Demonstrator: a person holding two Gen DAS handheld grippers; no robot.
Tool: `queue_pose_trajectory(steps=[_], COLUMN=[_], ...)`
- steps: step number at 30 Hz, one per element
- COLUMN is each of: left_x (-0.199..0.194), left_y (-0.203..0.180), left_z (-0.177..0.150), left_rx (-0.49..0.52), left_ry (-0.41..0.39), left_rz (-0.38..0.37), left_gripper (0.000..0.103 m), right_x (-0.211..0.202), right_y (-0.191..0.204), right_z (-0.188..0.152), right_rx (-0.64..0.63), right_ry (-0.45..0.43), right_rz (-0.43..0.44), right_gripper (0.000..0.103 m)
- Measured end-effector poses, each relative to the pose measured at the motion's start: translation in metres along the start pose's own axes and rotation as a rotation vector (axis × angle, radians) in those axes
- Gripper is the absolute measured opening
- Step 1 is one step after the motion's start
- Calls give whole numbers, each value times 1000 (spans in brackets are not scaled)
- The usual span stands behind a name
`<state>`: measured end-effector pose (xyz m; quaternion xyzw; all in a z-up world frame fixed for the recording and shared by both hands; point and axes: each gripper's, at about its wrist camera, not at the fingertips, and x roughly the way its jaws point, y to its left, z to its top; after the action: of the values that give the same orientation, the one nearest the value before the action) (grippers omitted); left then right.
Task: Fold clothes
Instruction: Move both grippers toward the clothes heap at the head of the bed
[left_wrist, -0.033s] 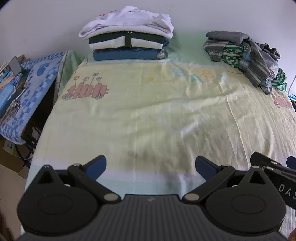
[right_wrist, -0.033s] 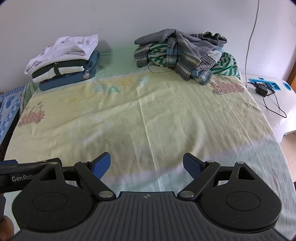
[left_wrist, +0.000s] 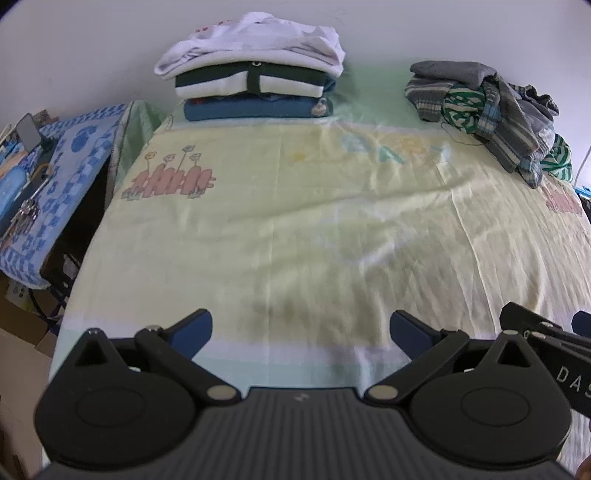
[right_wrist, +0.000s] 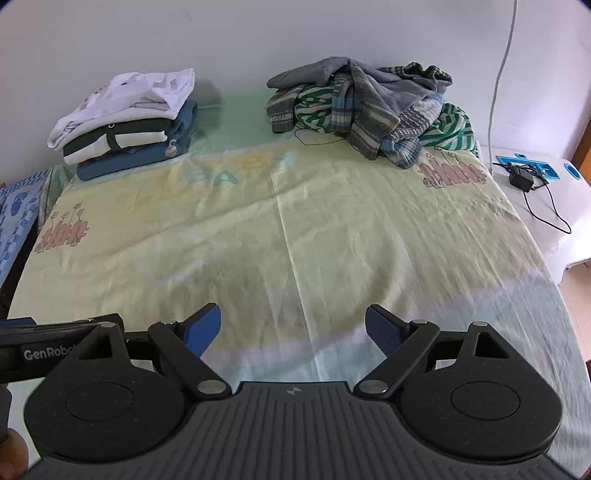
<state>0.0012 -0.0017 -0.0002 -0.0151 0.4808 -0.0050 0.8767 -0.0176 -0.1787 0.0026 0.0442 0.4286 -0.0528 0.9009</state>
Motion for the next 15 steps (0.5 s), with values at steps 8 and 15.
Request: queue_pose_trajectory(steps=[8,15], left_x=[4,1], left_y=[-9,13], left_z=[5,7], left_rx=[42,-8], left_ry=[13,2], left_rz=[40,57], left_gripper=[102,102], right_x=[-4,-8], right_y=[-4,11], right_z=[1,4], right_rx=[25,-2], right_ry=[-29,-49], right_rz=[39,79], right_gripper=[88,88])
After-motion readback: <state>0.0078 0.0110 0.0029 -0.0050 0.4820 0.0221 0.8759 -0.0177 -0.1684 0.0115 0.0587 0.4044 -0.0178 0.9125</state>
